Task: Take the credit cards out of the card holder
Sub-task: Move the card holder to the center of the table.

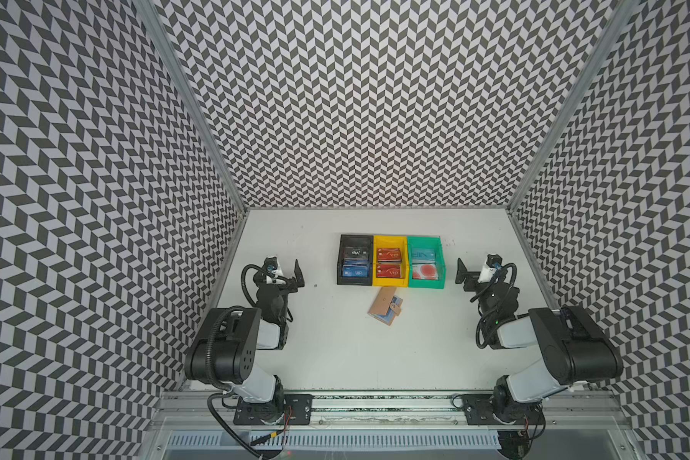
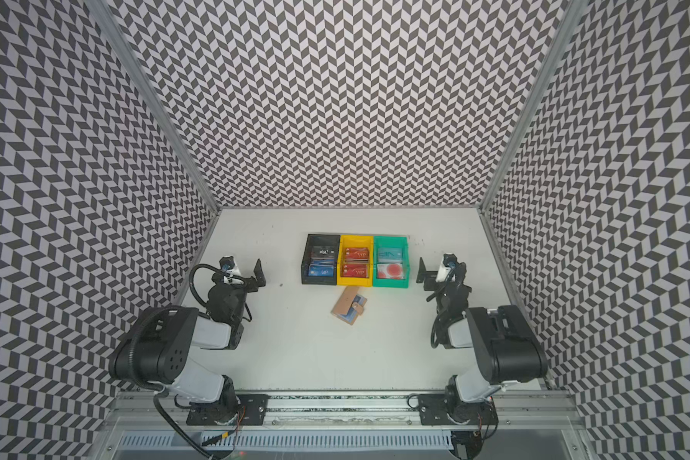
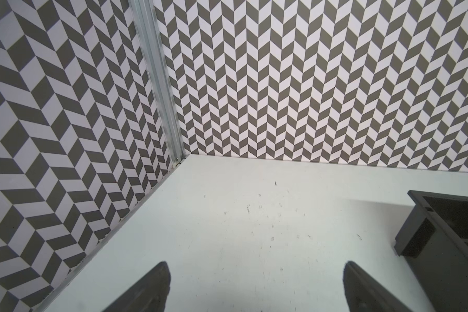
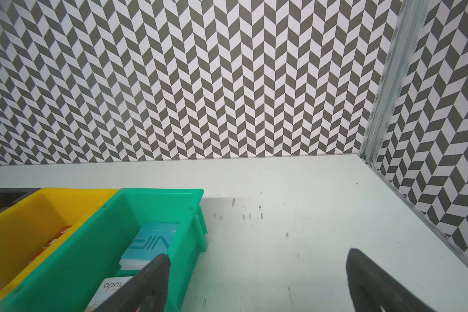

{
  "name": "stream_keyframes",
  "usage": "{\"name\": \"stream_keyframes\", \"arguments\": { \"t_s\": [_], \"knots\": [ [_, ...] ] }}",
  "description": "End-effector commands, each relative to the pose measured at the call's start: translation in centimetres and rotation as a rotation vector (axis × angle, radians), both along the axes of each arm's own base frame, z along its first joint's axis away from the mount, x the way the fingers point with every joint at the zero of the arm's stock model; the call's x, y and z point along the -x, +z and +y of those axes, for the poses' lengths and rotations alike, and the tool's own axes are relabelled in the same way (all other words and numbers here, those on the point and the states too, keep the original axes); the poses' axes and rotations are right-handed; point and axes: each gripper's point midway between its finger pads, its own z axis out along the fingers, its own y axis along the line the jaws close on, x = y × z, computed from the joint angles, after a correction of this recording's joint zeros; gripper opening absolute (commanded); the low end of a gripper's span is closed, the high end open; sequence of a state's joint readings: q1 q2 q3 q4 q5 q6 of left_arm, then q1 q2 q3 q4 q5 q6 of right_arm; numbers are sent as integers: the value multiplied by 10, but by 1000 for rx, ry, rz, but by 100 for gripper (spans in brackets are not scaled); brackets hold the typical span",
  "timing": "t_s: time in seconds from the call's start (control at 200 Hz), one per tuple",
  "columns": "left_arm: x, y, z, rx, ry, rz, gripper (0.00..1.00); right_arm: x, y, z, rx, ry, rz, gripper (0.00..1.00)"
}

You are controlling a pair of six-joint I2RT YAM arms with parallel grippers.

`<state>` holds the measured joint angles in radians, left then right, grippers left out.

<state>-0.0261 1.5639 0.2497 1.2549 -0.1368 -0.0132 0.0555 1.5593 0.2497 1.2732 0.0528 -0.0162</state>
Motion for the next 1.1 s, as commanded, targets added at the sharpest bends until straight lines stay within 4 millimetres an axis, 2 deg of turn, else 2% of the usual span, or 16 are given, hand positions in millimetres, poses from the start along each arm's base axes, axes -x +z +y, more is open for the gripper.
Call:
{"name": "stream_keyframes", "arguments": {
  "t_s": [0.0,1.021,1.096],
  "knots": [
    [2,4,0,2,1,-17,100,1,9,-2,1,-9,-45,99],
    [2,4,-1,3,0,-19,100,1,10,-2,2,-9,-47,99],
    [1,5,-6,-10,-33,-21,100,3,12,0,11,4,-56,100]
  ]
}}
